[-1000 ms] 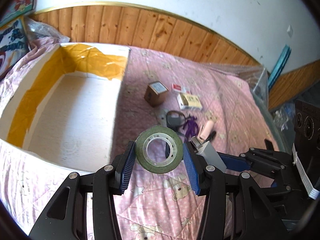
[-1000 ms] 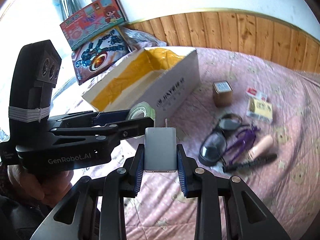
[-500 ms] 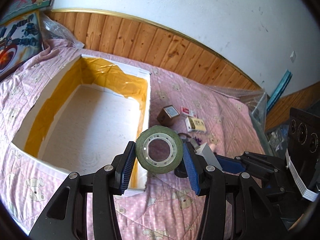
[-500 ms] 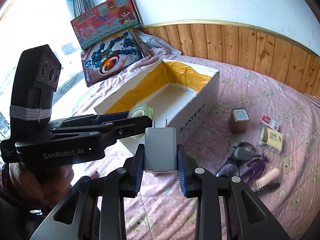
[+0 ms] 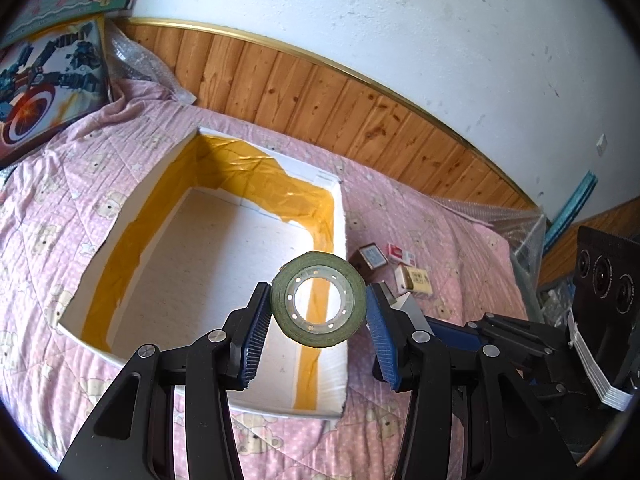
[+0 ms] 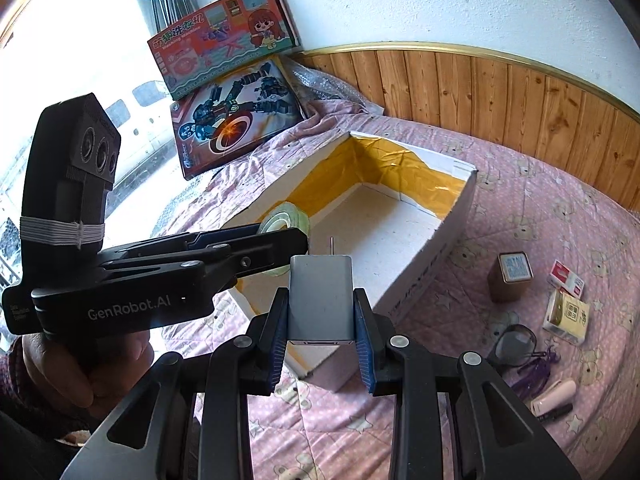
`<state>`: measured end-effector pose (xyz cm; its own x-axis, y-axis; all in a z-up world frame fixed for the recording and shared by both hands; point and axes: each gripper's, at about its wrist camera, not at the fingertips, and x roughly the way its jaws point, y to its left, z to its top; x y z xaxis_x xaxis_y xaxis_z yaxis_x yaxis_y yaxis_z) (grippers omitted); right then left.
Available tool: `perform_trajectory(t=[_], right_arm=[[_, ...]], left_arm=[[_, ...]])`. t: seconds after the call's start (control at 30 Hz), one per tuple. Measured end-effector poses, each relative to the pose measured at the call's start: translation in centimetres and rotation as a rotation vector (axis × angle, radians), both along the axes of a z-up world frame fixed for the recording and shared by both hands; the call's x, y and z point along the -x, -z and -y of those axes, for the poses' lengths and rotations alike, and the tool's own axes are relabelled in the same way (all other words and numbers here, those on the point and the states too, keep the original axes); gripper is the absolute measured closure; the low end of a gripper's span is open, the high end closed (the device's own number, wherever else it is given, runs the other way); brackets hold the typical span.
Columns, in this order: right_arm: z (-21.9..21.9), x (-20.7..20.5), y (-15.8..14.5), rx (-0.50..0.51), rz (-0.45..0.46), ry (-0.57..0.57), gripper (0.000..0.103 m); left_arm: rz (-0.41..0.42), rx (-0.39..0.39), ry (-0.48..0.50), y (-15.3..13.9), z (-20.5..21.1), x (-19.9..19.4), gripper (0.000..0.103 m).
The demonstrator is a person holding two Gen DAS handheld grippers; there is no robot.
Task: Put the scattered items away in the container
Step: 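Carry the tape roll and charger with both tools over the box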
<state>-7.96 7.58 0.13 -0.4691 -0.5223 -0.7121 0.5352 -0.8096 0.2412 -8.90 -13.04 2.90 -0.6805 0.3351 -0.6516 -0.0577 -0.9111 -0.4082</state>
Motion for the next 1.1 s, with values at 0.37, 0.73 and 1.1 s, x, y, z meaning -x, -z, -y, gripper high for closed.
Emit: perform_trajectory(t=[0.37,0.73,1.1], right_arm=[[2.5,3.3,0.9,-0.02,0.043,0.0,0.071],[3.5,8.2,2.6,-0.03,0.099,0.029,0.071],[4.6,12.8,4.3,-0.085,0.134,0.042,0.071]], left_arm=[[0.05,-0.03,-0.048,0.7,2.5,2.9,0.054],[0.134,-0.027,-0.075,2.2,4.1,7.4,0.054],[0.242,-0.024,-0.101,4.4,4.9,11.9,0.054]])
